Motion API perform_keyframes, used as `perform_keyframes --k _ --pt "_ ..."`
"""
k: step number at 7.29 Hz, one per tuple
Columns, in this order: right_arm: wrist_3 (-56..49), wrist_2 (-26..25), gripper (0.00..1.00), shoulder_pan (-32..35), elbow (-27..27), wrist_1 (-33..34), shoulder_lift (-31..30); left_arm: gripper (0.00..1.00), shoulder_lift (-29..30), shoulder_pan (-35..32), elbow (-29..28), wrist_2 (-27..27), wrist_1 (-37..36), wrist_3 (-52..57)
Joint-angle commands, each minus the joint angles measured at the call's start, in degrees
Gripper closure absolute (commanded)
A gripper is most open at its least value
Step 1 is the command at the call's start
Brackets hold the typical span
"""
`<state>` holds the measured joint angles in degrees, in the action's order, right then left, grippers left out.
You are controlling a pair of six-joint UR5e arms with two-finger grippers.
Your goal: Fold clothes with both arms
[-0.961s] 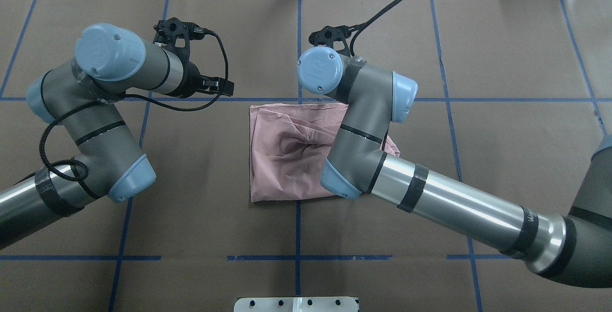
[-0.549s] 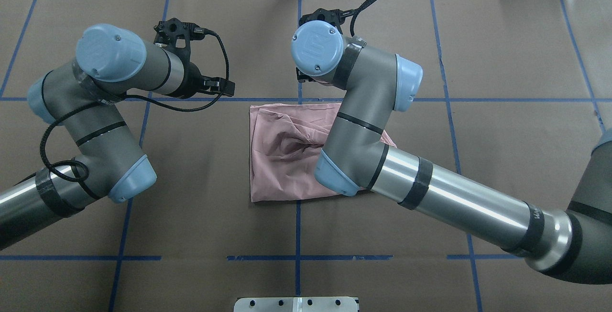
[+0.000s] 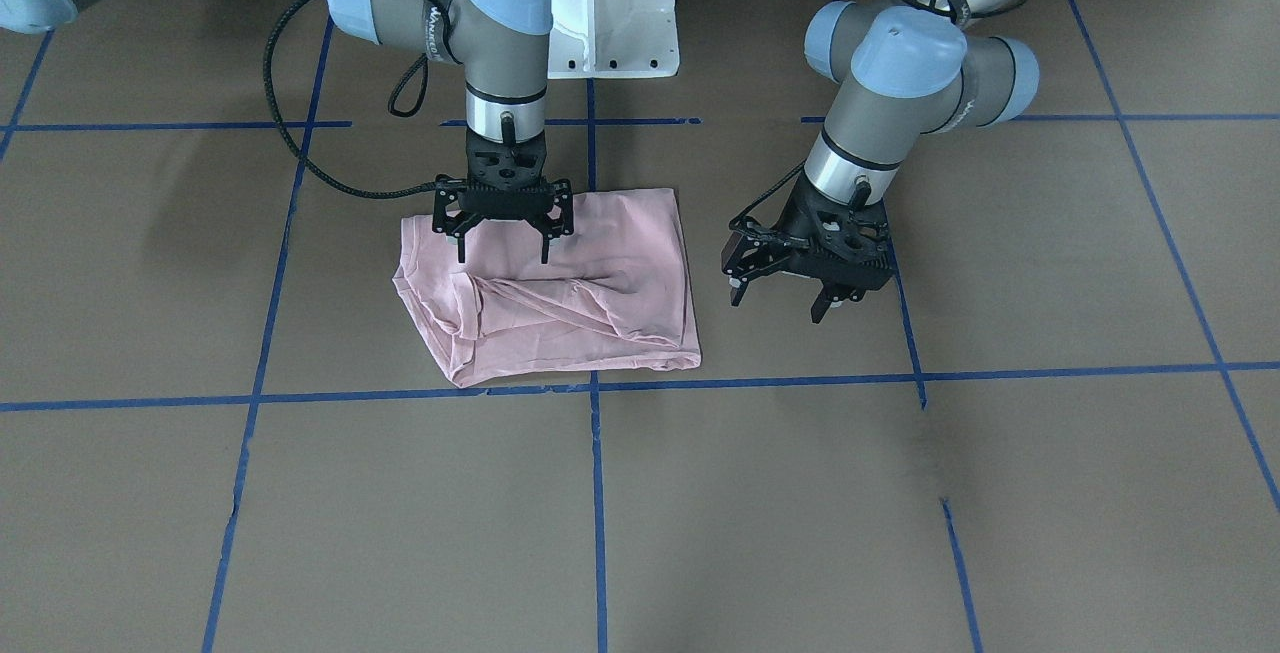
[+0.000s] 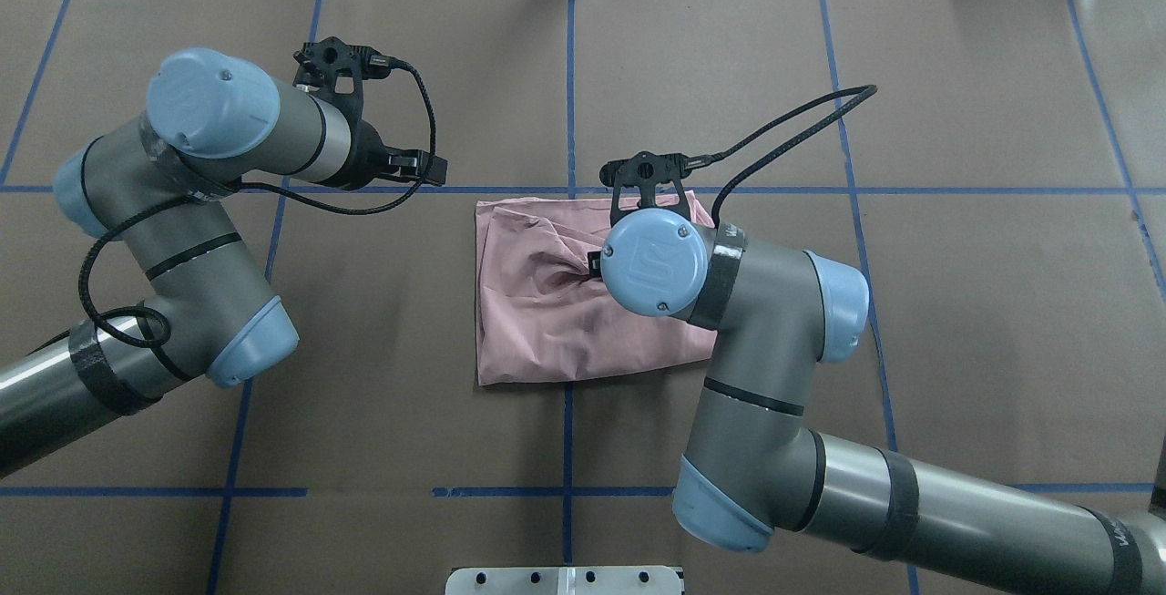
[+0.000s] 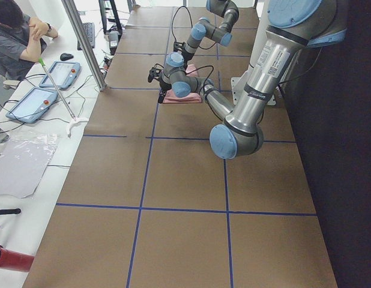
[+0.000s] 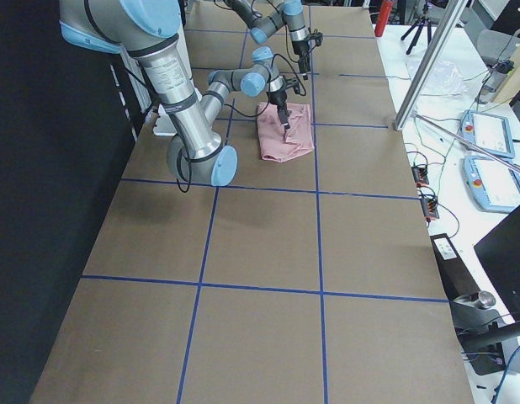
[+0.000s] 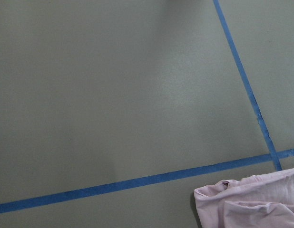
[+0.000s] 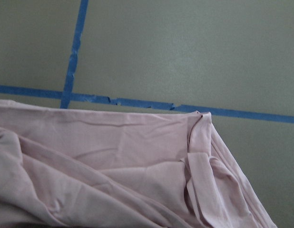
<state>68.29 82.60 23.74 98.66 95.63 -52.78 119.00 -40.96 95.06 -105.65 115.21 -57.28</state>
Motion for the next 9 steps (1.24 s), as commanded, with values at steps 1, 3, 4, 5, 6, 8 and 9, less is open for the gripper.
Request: perform_keyframes --k 1,3,4,5,6,8,9 --pt "0.1 -0.5 0.0 -1.3 -0.7 0.1 -1.9 0.0 0.0 0.0 -0.4 0.0 1.2 0.0" --pt "-0.1 -0.6 0.0 -1.3 -2.5 0.0 -1.5 0.0 -0.1 0.0 -0.4 0.0 1.2 0.0" --pt "-0.5 -0.5 0.0 -1.0 -2.4 0.0 -1.2 0.0 -0.1 0.0 -0.5 0.0 1.2 0.0" --pt "-1.4 0.4 0.0 0.9 -1.6 -0.1 -0.3 0.0 -0.1 0.0 -0.4 0.0 1.2 0.0" --pt "-5.1 6.9 0.0 5.2 -0.8 -0.3 0.5 0.0 -0.1 0.0 0.0 -0.1 1.2 0.2" --pt "-13.9 22.2 0.0 17.2 3.4 0.1 -0.6 0.0 -0.7 -3.6 1.0 -5.1 -0.1 5.8" --pt "-20.6 27.8 0.0 23.5 4.1 0.1 -2.5 0.0 -3.8 -8.2 3.2 -9.0 -1.9 14.2"
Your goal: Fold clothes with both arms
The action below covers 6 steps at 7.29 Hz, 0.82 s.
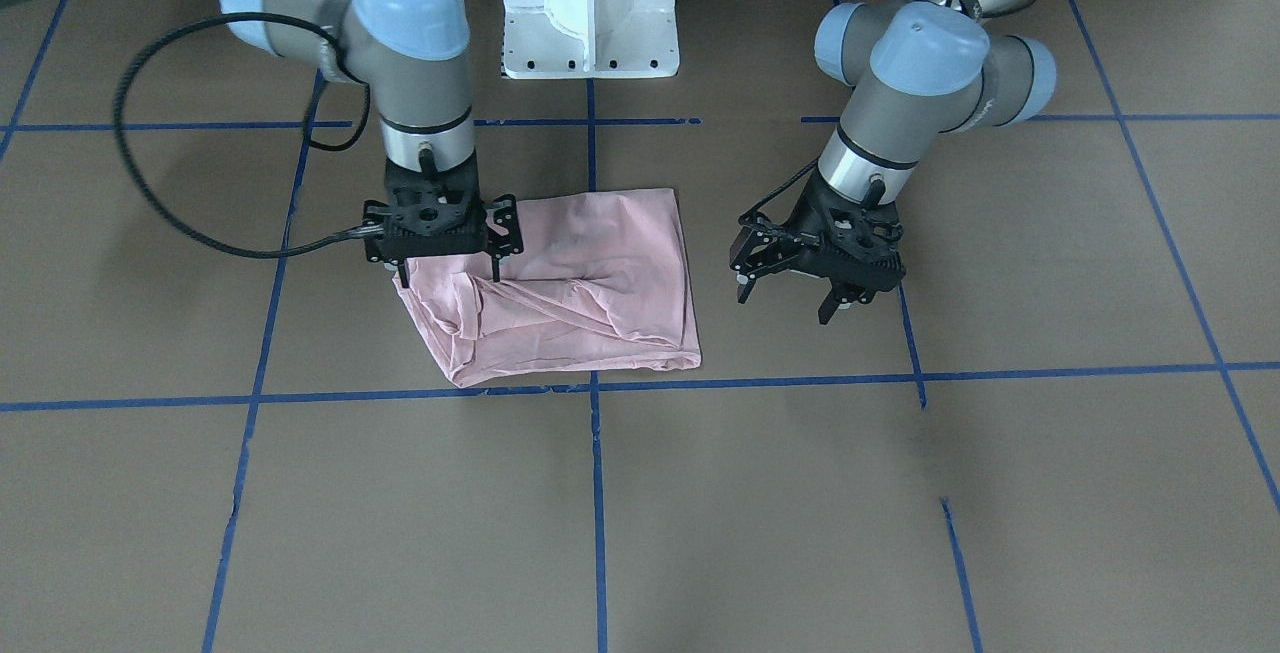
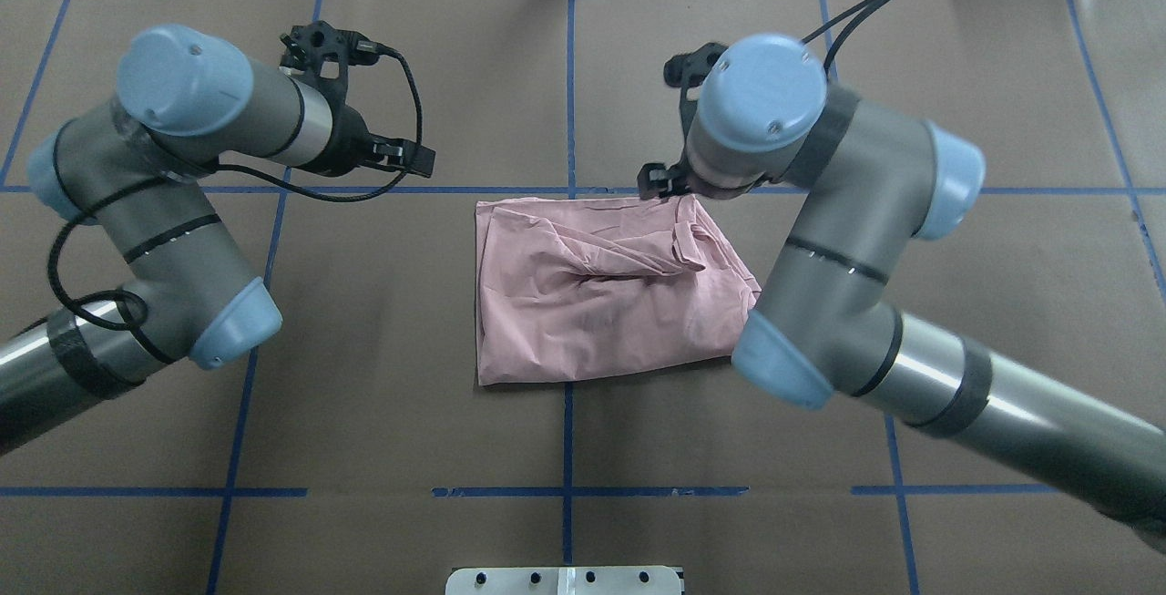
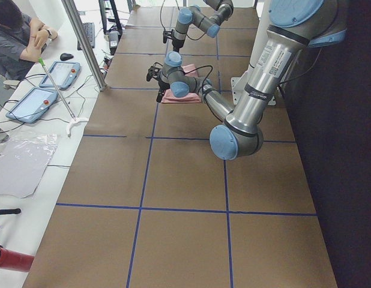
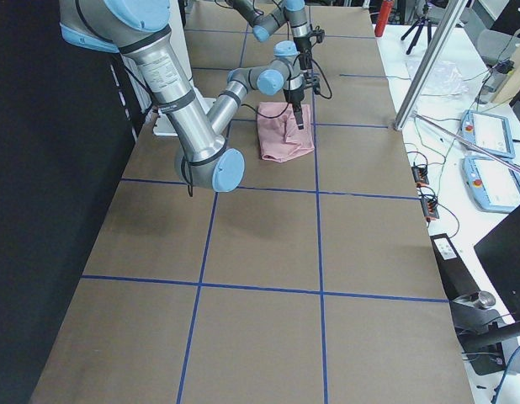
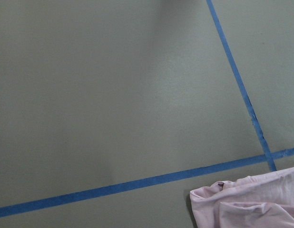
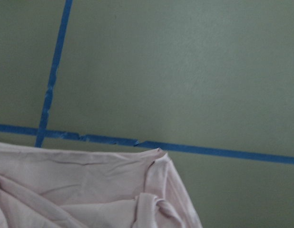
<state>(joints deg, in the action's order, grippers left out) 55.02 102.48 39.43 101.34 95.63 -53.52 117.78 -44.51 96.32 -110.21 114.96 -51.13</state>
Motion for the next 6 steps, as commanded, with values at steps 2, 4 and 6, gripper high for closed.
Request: perform_keyframes --k 2,4,6 --pt "-23.8 17.2 0.0 20.6 1.4 0.1 -8.1 0.0 -6.8 -15.5 5.7 -6.9 -10.2 27.9" --pt "-43.3 22.4 0.0 32.4 1.0 0.3 -16.6 0.0 -10.2 -28.2 6.7 -9.6 -17.8 48.7" --pt "-47.9 23.9 0.0 38.9 1.4 -2.0 -28.0 0.0 -17.0 -35.8 6.8 -11.2 -18.0 55.8"
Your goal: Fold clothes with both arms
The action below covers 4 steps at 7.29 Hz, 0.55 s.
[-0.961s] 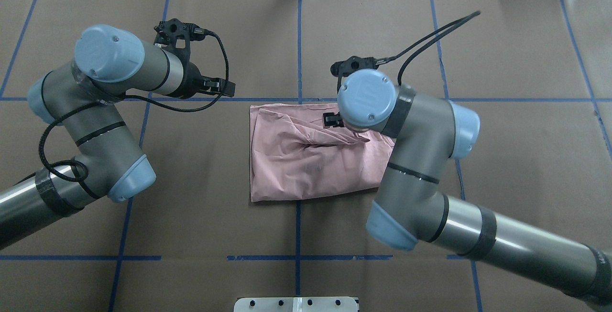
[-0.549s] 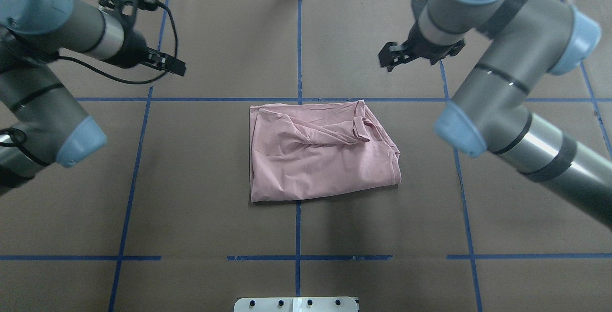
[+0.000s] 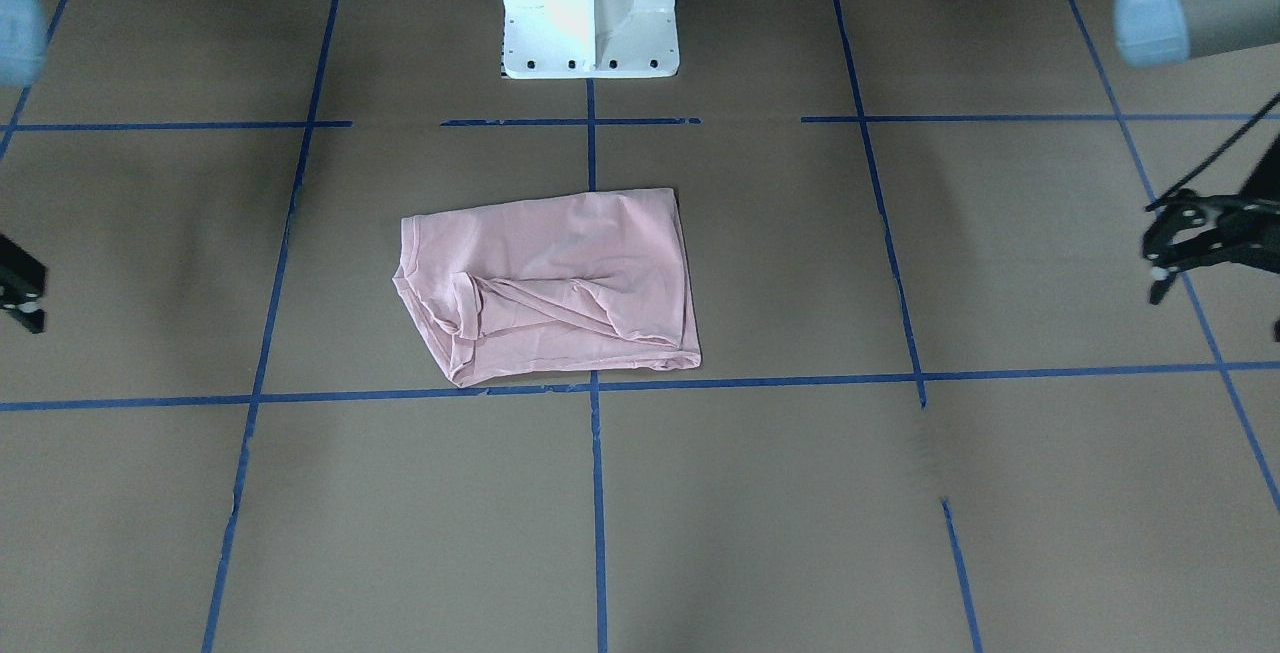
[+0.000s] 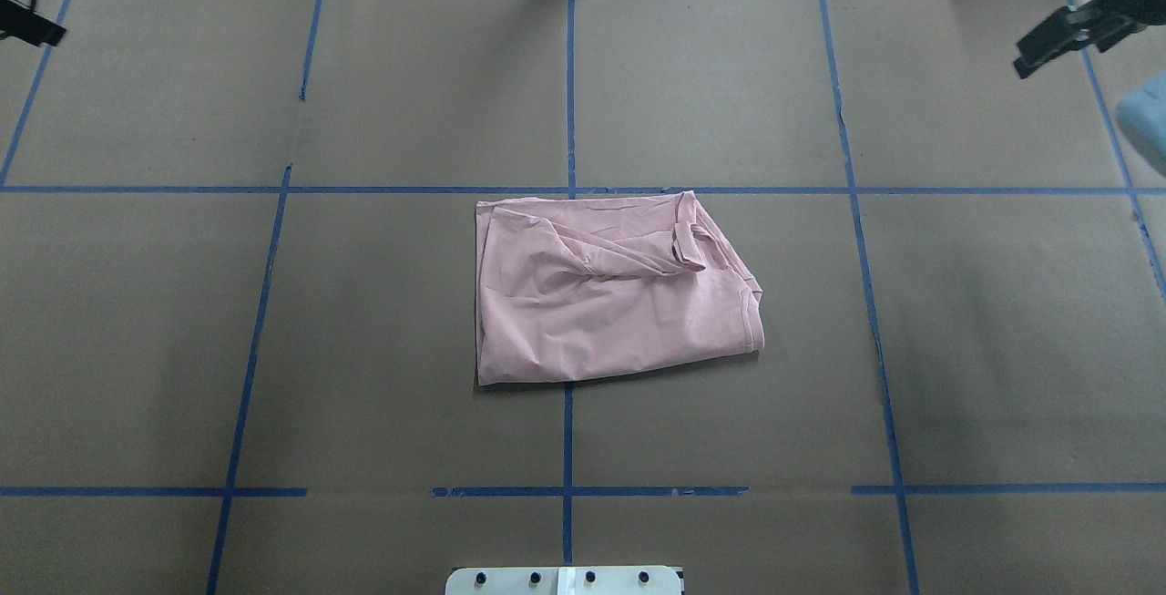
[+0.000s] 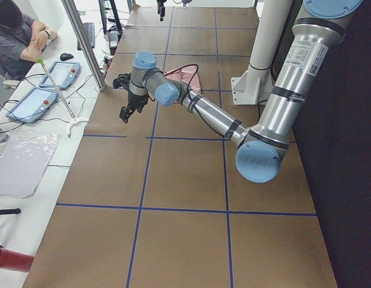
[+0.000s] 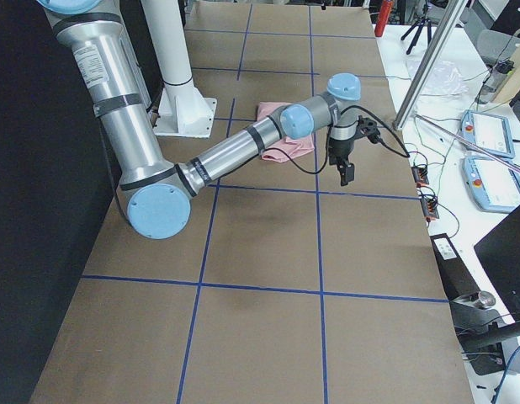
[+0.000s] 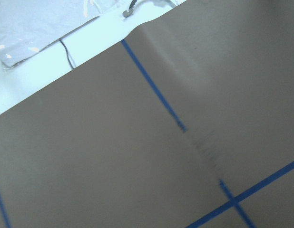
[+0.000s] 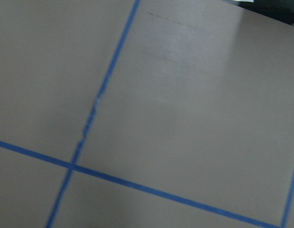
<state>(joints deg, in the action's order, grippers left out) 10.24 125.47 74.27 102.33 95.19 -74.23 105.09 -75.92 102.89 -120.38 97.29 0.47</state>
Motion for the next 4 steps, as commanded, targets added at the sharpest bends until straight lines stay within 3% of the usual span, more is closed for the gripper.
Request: perform_keyframes --k 1,3,4 --pt "-3.3 0.2 0.0 5.3 -0.3 -5.6 -13.3 0.0 -7.2 -4.4 -1.0 -0.6 0.1 4.3" --pt "-2.9 0.6 0.0 6.1 -1.8 -11.3 -17.8 0.0 -9.7 -9.8 -3.0 -1.2 -0.8 4.2" --pt "-3.1 4.5 0.0 9.3 -2.0 -10.6 -18.5 0.0 -11.0 -11.4 -3.9 -10.3 -3.4 4.3"
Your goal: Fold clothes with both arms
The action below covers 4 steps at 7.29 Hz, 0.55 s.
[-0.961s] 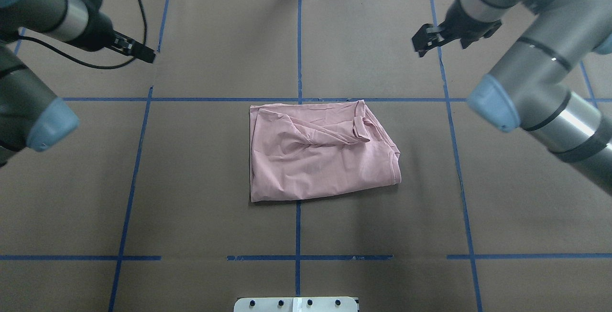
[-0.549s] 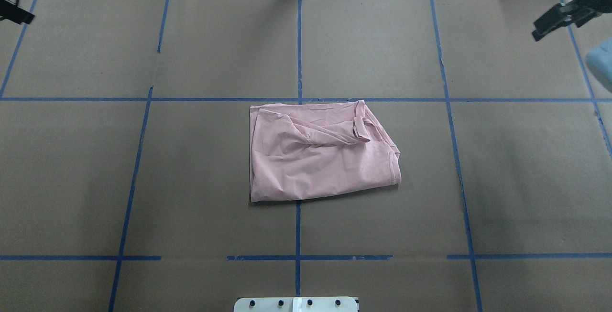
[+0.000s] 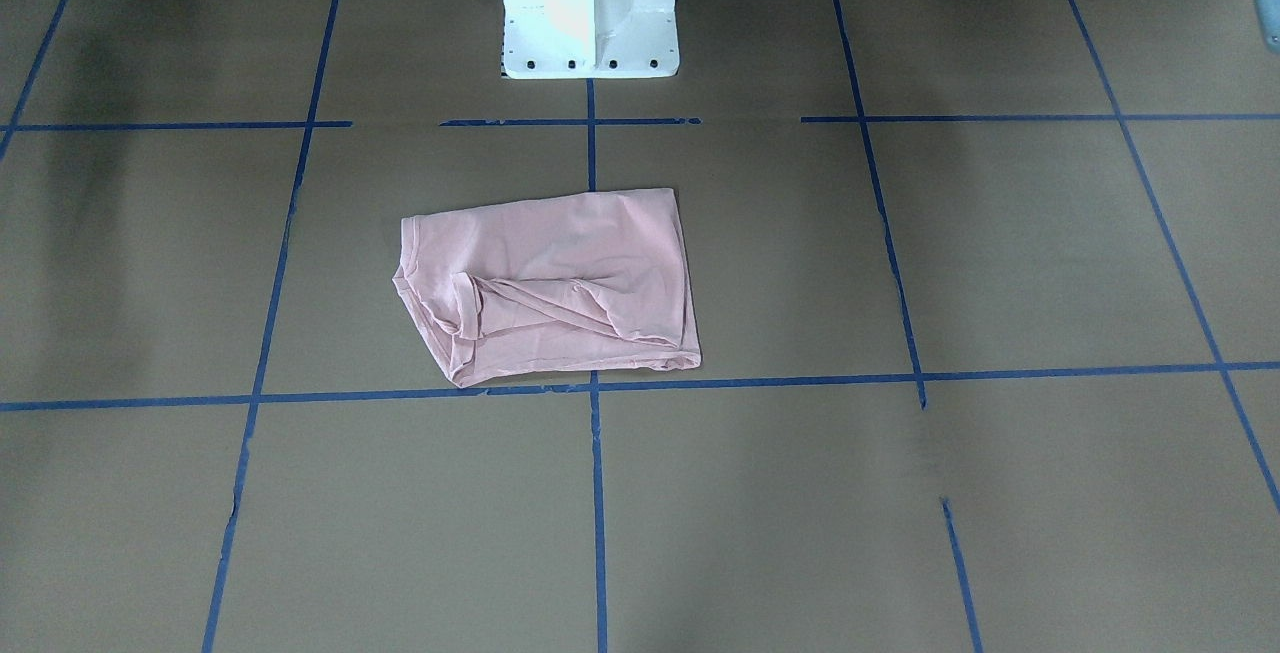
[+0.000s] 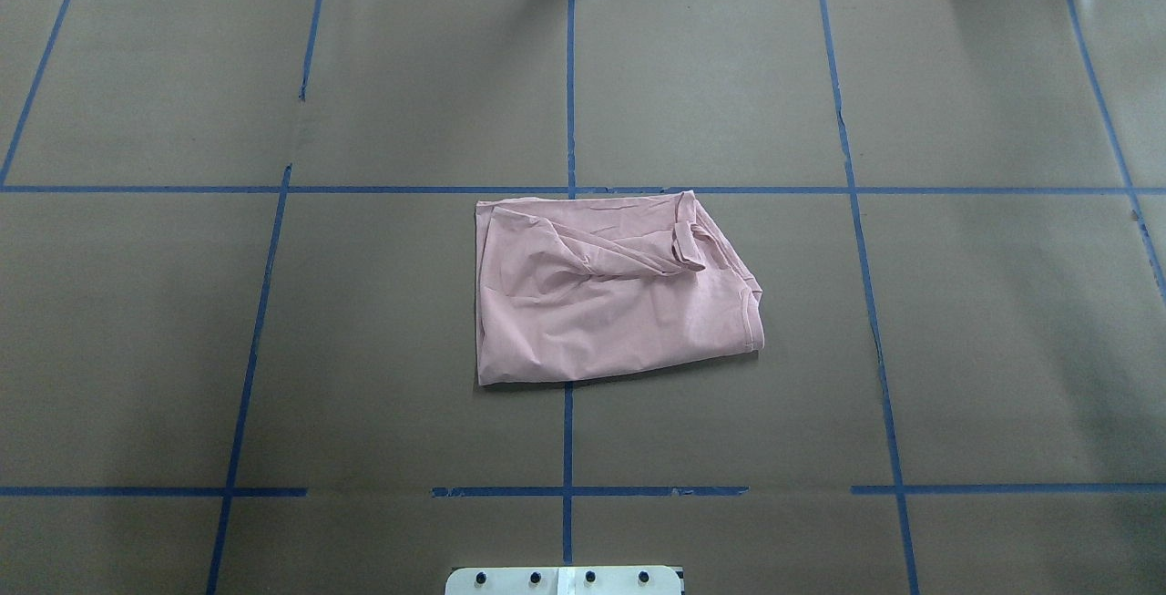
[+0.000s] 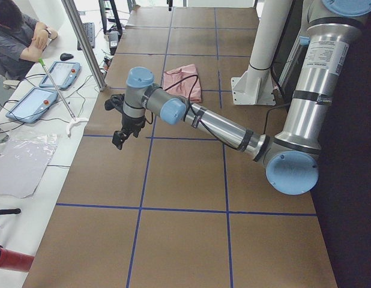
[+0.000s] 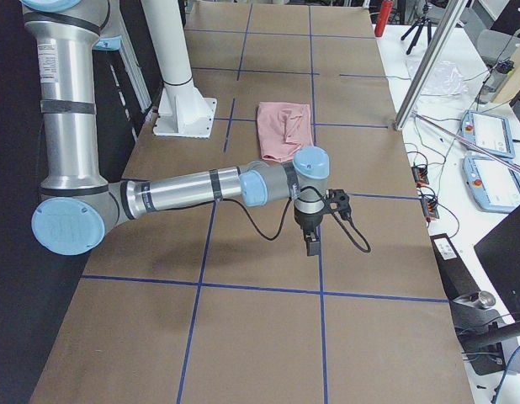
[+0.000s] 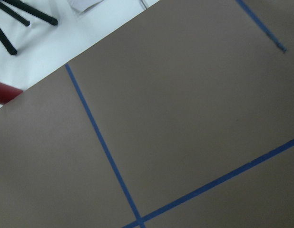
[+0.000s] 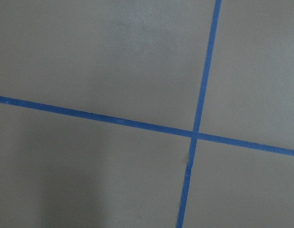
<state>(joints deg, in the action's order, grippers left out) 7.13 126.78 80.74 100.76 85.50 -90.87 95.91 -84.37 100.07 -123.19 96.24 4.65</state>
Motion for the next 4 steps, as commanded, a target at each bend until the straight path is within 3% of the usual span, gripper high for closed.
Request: perform_keyframes --k 1,4 --pt "-0.8 6.6 0.0 5.3 -1.3 -0.3 -3.3 0.0 -6.5 -4.2 -2.2 -17.4 -3.2 0.2" --pt "-0.8 5.5 0.0 6.7 -1.2 -1.4 -8.6 0.0 -12.8 -5.9 -3.3 -18.2 -2.6 0.4"
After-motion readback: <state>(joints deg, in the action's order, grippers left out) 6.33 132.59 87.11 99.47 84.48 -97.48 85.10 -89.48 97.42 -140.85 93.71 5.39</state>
